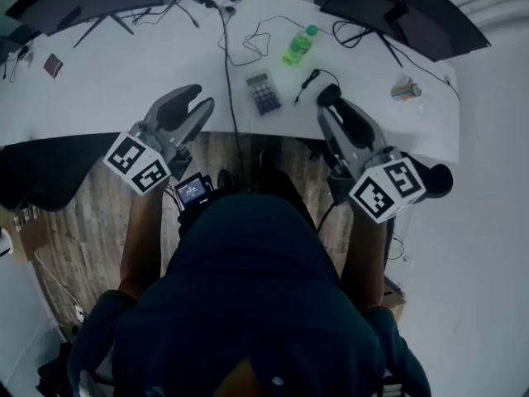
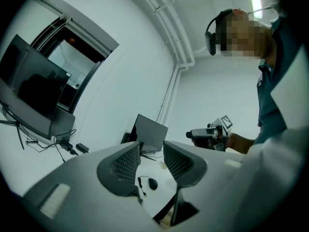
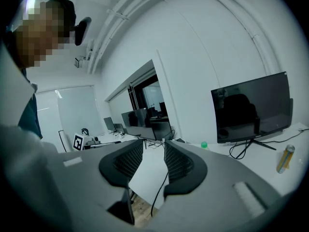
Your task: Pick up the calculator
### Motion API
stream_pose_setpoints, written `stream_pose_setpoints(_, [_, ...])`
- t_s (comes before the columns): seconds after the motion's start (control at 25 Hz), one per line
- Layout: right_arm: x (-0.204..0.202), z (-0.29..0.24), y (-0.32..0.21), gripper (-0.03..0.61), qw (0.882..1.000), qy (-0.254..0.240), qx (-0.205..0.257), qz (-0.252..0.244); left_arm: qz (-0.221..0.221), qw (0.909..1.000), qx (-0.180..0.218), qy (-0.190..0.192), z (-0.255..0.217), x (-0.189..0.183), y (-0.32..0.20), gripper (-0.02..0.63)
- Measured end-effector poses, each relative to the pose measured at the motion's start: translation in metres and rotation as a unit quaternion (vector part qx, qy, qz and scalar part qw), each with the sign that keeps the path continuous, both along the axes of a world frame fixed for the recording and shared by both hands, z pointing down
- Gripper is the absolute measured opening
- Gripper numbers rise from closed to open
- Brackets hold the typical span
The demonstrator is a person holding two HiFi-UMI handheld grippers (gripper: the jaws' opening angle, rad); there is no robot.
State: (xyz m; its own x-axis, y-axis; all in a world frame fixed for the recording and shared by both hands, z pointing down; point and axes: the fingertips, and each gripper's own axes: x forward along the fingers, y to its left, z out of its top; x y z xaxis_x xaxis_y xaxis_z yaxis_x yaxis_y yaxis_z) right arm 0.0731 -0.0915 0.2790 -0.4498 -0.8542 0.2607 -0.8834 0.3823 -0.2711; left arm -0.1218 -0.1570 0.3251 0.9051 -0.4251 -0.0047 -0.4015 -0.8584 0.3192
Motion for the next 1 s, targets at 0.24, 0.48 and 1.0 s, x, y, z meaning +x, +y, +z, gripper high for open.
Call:
stream_pose_setpoints(0.24, [0.001,0.006,-0.035,0.137,0.999,-0.008,-0.008,-0.041,-0.036,0.9992,-0.011,-0.011,0.006,-0.002,-0.02,0.149])
stream_pose_setpoints(0.48, [0.015,0.015,-0.067,0.137,0.997,-0.009,-0.018,-0.073,-0.068,0.9972,-0.027,-0.017,0.019,0.009,-0.04,0.149])
stream_pose_setpoints(1.0, [0.027,0.052,-0.115,0.137,0.99,-0.034,-0.063,-0.125,-0.089,0.9917,-0.085,-0.036,0.079,0.039,-0.074,0.15])
